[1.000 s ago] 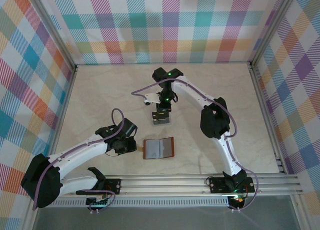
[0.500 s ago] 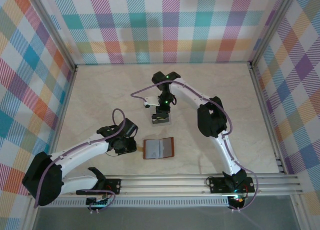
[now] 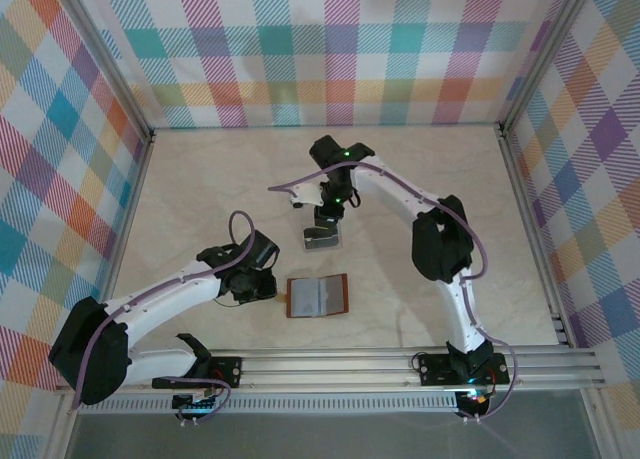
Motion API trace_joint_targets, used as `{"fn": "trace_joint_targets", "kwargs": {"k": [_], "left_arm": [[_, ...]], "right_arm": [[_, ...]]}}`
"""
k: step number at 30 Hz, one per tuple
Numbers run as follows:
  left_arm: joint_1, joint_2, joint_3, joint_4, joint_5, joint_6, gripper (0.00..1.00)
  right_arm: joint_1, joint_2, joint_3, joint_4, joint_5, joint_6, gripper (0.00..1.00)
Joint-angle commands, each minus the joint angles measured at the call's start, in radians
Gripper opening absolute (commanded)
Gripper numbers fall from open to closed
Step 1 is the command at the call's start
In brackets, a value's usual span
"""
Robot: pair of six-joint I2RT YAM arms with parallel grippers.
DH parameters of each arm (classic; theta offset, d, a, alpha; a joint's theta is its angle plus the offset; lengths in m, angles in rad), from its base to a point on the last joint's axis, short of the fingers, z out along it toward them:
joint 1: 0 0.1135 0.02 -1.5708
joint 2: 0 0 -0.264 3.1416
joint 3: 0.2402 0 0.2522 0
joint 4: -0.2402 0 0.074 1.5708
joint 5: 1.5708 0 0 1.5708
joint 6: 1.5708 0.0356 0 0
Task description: Take the credit cards out of the card holder
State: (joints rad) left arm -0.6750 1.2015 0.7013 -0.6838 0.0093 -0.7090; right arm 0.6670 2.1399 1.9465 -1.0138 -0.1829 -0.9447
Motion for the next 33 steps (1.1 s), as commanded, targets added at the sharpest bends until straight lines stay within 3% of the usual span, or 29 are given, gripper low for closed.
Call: {"fn": "trace_joint_targets", "kwargs": {"k": [1, 4, 12, 17, 26, 33], "left_arm": [[0.011, -0.003, 0.041, -0.039, 0.001, 0.021, 0.25], [0.011, -0.011, 0.050, -0.026, 0.012, 0.015, 0.25], [0.009, -0.019, 0.039, 0.075, 0.105, -0.033, 0.25], [0.005, -0.012, 0.043, 0.083, 0.111, -0.032, 0.25], [0.003, 0.056, 0.077, 0.088, 0.127, -0.001, 0.24], [-0.003, 0.082, 0.091, 0.128, 0.144, -0.008, 0.24]], "right_arm": [[0.002, -0.113, -0.089, 0.099, 0.006, 0.086, 0.33], [0.004, -0.198, -0.204, 0.220, 0.043, 0.239, 0.33], [0.034, -0.415, -0.491, 0.414, 0.088, 0.866, 0.34], [0.074, -0.535, -0.677, 0.535, 0.017, 1.207, 0.33], [0.133, -0.595, -0.844, 0.642, -0.031, 1.566, 0.32], [0.153, -0.561, -0.866, 0.639, -0.053, 1.641, 0.29]]}}
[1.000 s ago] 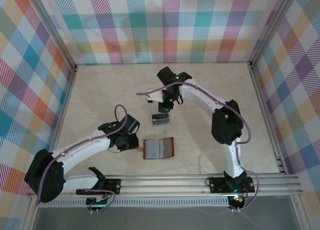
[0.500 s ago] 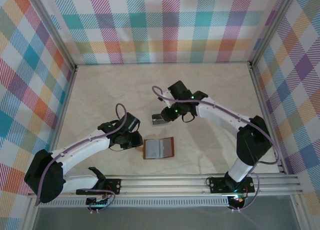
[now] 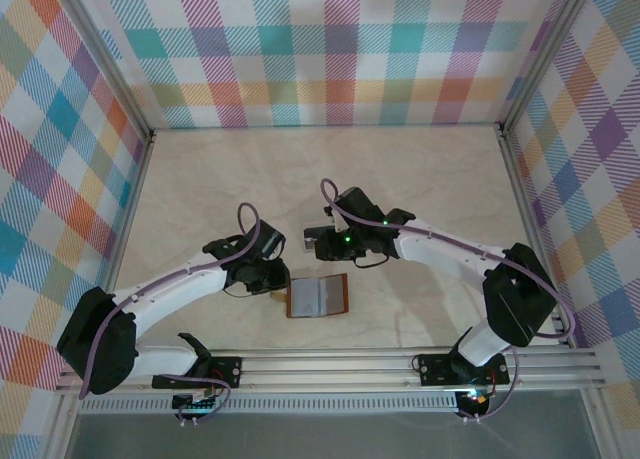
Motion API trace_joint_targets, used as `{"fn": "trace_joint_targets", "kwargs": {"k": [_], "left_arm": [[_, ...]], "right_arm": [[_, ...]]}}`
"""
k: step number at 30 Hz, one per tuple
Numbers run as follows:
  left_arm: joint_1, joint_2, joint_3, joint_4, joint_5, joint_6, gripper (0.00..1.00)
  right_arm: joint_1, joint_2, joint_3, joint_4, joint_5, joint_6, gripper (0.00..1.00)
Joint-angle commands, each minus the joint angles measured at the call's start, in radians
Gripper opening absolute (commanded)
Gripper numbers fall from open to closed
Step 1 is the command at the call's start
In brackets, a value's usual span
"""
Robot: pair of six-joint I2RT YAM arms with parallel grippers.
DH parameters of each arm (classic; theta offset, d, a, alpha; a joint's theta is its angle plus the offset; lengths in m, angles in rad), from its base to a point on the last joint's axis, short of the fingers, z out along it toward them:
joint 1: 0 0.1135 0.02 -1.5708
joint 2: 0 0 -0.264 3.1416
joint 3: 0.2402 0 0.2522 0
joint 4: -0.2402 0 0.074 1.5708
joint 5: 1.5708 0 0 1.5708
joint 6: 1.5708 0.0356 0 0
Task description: Take the credit cards out of the card holder
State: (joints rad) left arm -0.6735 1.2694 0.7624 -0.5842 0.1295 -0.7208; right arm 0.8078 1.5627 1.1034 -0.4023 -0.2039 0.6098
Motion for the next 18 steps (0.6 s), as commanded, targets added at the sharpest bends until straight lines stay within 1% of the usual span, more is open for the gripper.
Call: {"fn": "trace_joint_targets", "kwargs": {"k": [1, 6, 11, 18], "left_arm": [[-0.005, 0.027, 0.032, 0.033, 0.028, 0.007, 0.24], [-0.005, 0.098, 0.039, 0.049, 0.038, 0.027, 0.21], [-0.005, 0.122, 0.022, 0.062, 0.057, 0.048, 0.19], [-0.005, 0.141, -0.009, 0.031, 0.067, 0.113, 0.18]], "right_arm": [[0.012, 0.017, -0.031, 0.031, -0.041, 0.101, 0.29], [0.018, 0.035, -0.033, 0.001, -0.081, 0.152, 0.28], [0.036, 0.056, -0.047, 0.016, -0.112, 0.175, 0.25], [0.063, 0.072, -0.059, 0.029, -0.074, 0.208, 0.24]]}}
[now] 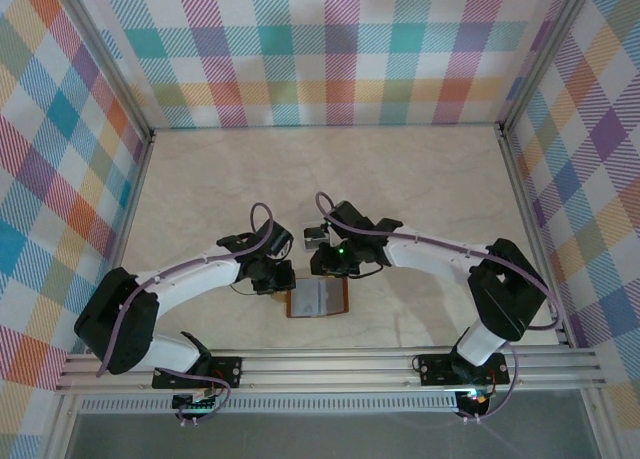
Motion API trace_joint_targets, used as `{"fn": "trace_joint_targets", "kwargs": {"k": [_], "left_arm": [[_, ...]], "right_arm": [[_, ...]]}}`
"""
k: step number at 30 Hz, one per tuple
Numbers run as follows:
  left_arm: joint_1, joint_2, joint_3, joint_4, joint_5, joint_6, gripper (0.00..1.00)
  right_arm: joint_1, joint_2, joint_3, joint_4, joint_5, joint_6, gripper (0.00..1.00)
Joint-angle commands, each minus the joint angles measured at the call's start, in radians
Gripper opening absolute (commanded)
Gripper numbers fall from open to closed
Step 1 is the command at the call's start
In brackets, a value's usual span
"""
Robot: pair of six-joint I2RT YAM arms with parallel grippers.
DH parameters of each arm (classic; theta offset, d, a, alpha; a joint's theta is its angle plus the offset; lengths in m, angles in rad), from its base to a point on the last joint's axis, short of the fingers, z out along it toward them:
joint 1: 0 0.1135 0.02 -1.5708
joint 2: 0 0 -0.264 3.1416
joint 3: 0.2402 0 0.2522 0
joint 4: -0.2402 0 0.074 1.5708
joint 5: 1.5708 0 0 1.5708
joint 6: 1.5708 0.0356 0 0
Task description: Take the credit cards out of the card holder
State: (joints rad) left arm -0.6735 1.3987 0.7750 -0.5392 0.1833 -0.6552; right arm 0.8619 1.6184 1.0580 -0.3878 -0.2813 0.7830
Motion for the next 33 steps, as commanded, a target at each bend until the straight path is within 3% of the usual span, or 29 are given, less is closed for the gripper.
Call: {"fn": "trace_joint_targets", "kwargs": {"k": [1, 14, 33], "left_arm": [[-0.005, 0.014, -0.025, -0.019, 0.008, 0.057, 0.17], [-0.003, 0.065, -0.053, -0.021, -0.074, 0.090, 0.15], [-0.003, 0.023, -0.132, -0.026, -0.032, 0.104, 0.15]], "right_arm": [[0.009, 0.019, -0.016, 0.018, 0.006, 0.042, 0.24], [0.061, 0.103, 0.029, 0.009, 0.010, 0.087, 0.19], [0.126, 0.293, 0.166, 0.012, -0.024, 0.142, 0.16]]}}
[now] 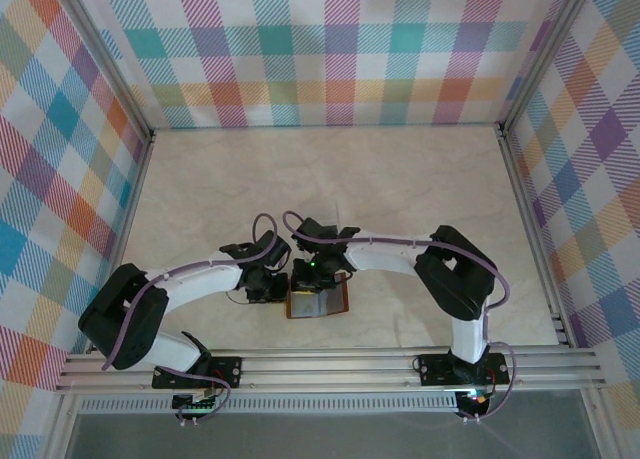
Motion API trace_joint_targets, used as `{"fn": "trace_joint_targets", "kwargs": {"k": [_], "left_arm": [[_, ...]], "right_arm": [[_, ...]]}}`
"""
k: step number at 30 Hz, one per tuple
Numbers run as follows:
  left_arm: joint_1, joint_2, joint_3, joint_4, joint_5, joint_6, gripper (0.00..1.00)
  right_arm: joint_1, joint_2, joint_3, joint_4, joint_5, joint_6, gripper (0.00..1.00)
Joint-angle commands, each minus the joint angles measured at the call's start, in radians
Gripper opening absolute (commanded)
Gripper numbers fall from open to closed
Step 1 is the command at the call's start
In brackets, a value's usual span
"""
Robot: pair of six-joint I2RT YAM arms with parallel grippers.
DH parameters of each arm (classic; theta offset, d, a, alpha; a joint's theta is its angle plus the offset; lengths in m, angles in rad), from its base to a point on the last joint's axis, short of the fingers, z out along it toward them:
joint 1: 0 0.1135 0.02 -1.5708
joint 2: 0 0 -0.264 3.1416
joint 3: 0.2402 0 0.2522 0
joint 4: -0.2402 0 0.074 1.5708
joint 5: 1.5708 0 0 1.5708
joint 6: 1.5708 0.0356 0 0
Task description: Take the credit cards out of the card holder
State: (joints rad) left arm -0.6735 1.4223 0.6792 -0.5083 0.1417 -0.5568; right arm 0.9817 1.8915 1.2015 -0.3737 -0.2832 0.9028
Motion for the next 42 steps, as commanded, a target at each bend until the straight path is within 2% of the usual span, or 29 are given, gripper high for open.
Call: {"fn": "trace_joint_targets", "kwargs": {"k": [1, 6, 15, 29, 32, 38, 42], "left_arm": [[-0.003, 0.002, -0.039, -0.055, 0.011, 0.004, 0.15], [-0.003, 0.004, -0.046, -0.045, 0.016, -0.002, 0.16], [-0.003, 0.006, -0.044, -0.053, 0.010, -0.001, 0.16], [-0.003, 0.009, -0.043, -0.056, 0.010, 0.001, 0.16], [-0.002, 0.012, -0.039, -0.058, 0.013, 0.002, 0.16], [-0.003, 0.010, -0.036, -0.065, 0.003, 0.006, 0.13], [-0.003, -0.001, -0.041, -0.067, 0.000, 0.005, 0.12]], "right_arm": [[0.008, 0.025, 0.021, 0.002, -0.022, 0.025, 0.16], [0.013, 0.049, 0.024, -0.018, -0.023, 0.030, 0.17], [0.029, 0.047, 0.062, -0.172, 0.086, 0.010, 0.21], [0.072, 0.094, 0.226, -0.439, 0.252, -0.037, 0.29], [0.076, 0.092, 0.232, -0.418, 0.234, -0.038, 0.28], [0.077, 0.040, 0.160, -0.267, 0.153, 0.010, 0.16], [0.077, 0.018, 0.094, -0.144, 0.098, 0.055, 0.11]]}}
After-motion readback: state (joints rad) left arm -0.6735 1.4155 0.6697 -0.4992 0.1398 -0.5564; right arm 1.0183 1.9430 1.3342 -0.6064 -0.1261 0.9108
